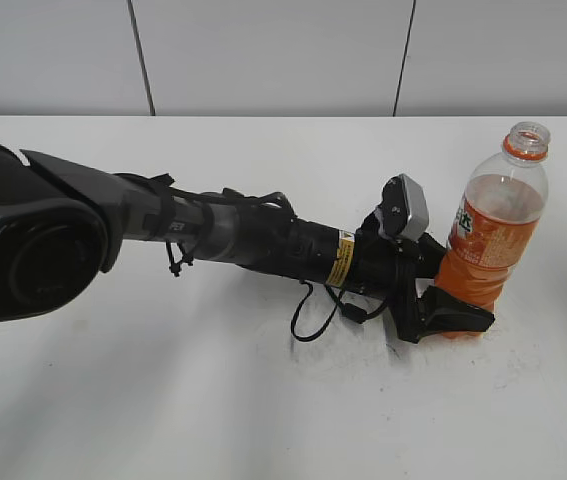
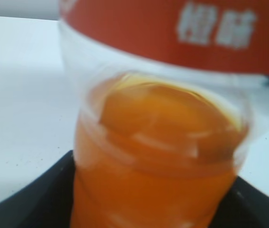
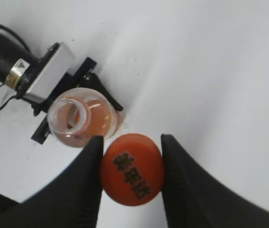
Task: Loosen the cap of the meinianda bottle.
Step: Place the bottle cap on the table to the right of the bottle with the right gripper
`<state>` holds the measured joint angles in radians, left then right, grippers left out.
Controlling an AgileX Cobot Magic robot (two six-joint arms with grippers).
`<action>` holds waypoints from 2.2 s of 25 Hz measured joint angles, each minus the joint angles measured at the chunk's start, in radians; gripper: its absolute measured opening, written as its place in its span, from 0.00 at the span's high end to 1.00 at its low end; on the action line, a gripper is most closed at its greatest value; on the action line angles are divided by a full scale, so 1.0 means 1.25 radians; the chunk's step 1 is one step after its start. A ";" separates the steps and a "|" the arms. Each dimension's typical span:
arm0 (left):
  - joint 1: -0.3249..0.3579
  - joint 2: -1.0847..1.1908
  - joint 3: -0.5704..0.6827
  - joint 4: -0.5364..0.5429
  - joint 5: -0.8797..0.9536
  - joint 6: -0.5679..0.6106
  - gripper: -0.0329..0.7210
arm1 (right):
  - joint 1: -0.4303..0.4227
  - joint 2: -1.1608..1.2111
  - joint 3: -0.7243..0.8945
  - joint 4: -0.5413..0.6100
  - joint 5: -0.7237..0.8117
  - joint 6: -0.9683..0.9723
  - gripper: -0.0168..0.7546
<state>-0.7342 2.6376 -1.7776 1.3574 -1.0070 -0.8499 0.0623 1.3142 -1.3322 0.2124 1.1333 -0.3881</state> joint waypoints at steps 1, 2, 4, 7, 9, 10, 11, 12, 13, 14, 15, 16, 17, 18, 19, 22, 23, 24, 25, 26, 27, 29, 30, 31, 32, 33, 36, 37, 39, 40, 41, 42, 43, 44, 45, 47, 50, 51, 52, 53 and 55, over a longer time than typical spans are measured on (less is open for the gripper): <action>0.000 0.000 0.000 0.000 0.000 0.000 0.23 | -0.015 -0.017 0.031 0.000 -0.023 0.011 0.63; 0.000 0.000 0.000 0.000 0.000 0.000 0.23 | -0.029 -0.042 0.068 0.000 -0.046 0.018 0.63; 0.000 0.000 0.000 0.000 0.001 0.000 0.23 | -0.046 -0.075 0.140 0.000 -0.100 0.033 0.63; 0.000 0.000 0.000 0.000 0.001 0.000 0.23 | -0.065 -0.124 0.278 -0.001 -0.195 0.041 0.63; 0.000 0.000 0.000 0.000 0.001 0.000 0.23 | -0.069 -0.143 0.384 -0.002 -0.265 0.041 0.63; 0.000 0.000 0.000 0.000 0.001 0.000 0.23 | -0.069 -0.144 0.416 -0.002 -0.294 0.042 0.63; 0.000 0.000 0.000 0.000 0.001 0.000 0.23 | -0.069 -0.145 0.463 -0.002 -0.335 0.042 0.63; 0.000 0.000 0.000 0.000 0.001 0.000 0.23 | -0.069 -0.144 0.509 -0.003 -0.379 0.042 0.63; 0.000 0.000 0.000 0.000 0.000 0.000 0.23 | -0.069 -0.142 0.552 -0.005 -0.418 0.042 0.63; 0.000 0.000 0.000 0.000 0.000 0.000 0.23 | -0.069 -0.138 0.586 -0.005 -0.465 0.042 0.63; 0.000 0.000 0.000 0.000 0.000 0.000 0.23 | -0.069 -0.130 0.628 -0.006 -0.514 0.045 0.63; 0.000 0.000 0.000 0.000 0.001 0.000 0.23 | -0.069 -0.120 0.650 -0.006 -0.555 0.050 0.63; 0.000 0.000 0.000 0.000 0.001 0.000 0.23 | -0.069 -0.105 0.681 -0.007 -0.607 0.069 0.63; 0.000 0.000 0.000 0.000 0.000 0.000 0.23 | -0.069 -0.092 0.701 -0.008 -0.648 0.091 0.63; 0.000 0.000 0.000 0.000 0.000 0.000 0.23 | -0.069 -0.077 0.713 -0.008 -0.680 0.115 0.63; 0.000 0.000 0.000 0.000 0.000 0.000 0.23 | -0.069 -0.017 0.720 -0.008 -0.774 0.150 0.63; 0.000 0.000 0.000 0.000 0.000 0.000 0.23 | -0.069 -0.009 0.720 -0.008 -0.784 0.150 0.63; 0.000 0.000 0.000 0.000 0.000 0.000 0.23 | -0.069 0.037 0.720 -0.008 -0.832 0.159 0.63; 0.000 0.000 0.000 0.000 0.000 0.000 0.23 | -0.069 0.061 0.720 -0.008 -0.855 0.164 0.63; 0.000 0.000 0.000 0.000 0.000 0.000 0.23 | -0.069 0.090 0.720 -0.005 -0.875 0.168 0.63; 0.000 0.000 0.000 0.000 0.000 0.000 0.23 | -0.069 0.118 0.720 -0.002 -0.895 0.170 0.63; 0.000 0.000 0.000 0.000 0.000 0.000 0.23 | -0.069 0.164 0.720 0.006 -0.928 0.173 0.63; 0.000 0.000 0.000 0.000 0.000 0.000 0.23 | -0.069 0.182 0.720 0.009 -0.938 0.173 0.63; 0.000 0.000 0.000 0.000 0.000 0.000 0.23 | -0.069 0.205 0.720 0.016 -0.950 0.173 0.63; 0.000 0.000 0.000 0.000 0.000 0.000 0.23 | -0.069 0.218 0.720 0.019 -0.954 0.173 0.63; 0.000 0.000 0.000 0.000 0.000 0.000 0.23 | -0.069 0.229 0.720 0.021 -0.958 0.174 0.63; 0.000 0.000 0.000 0.000 0.000 0.000 0.23 | -0.069 0.257 0.721 0.025 -0.969 0.189 0.63; 0.000 0.000 0.000 0.000 0.000 0.000 0.23 | -0.069 0.262 0.721 0.025 -0.972 0.193 0.63; 0.000 0.000 0.000 0.000 0.000 0.000 0.23 | -0.069 0.267 0.721 0.025 -0.974 0.201 0.63; 0.000 0.000 0.000 0.000 0.000 0.000 0.23 | -0.069 0.269 0.721 0.025 -0.975 0.202 0.63; 0.000 0.000 0.000 0.000 0.000 0.000 0.23 | -0.069 0.271 0.721 0.025 -0.976 0.204 0.62; 0.000 0.000 0.000 0.000 0.000 0.000 0.23 | -0.069 0.272 0.721 0.025 -0.977 0.206 0.62; 0.000 0.000 0.000 0.000 0.000 0.000 0.23 | -0.069 0.272 0.721 0.025 -0.977 0.207 0.61; 0.000 0.000 0.000 0.000 0.000 0.000 0.23 | -0.069 0.272 0.721 0.025 -0.978 0.207 0.61; 0.000 0.000 0.000 0.000 0.000 0.000 0.23 | -0.069 0.272 0.721 0.025 -0.978 0.207 0.60; 0.000 0.000 0.000 0.000 0.000 0.000 0.23 | -0.069 0.272 0.721 0.025 -0.978 0.208 0.60; 0.000 0.000 0.000 0.000 0.000 0.000 0.23 | -0.069 0.272 0.721 0.026 -0.978 0.209 0.57; 0.000 0.000 0.000 0.000 0.000 0.000 0.23 | -0.069 0.272 0.721 0.026 -0.978 0.210 0.55; 0.000 0.000 0.000 0.000 0.000 0.000 0.23 | -0.069 0.272 0.721 0.026 -0.978 0.212 0.51; 0.000 0.000 0.000 0.000 0.000 0.000 0.23 | -0.069 0.272 0.721 0.026 -0.978 0.214 0.49; 0.000 0.000 0.000 0.000 0.000 0.000 0.23 | -0.069 0.272 0.721 0.026 -0.978 0.226 0.44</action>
<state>-0.7342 2.6376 -1.7776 1.3578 -1.0067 -0.8499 -0.0238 1.6546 -0.4314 0.2446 -0.0897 -0.1052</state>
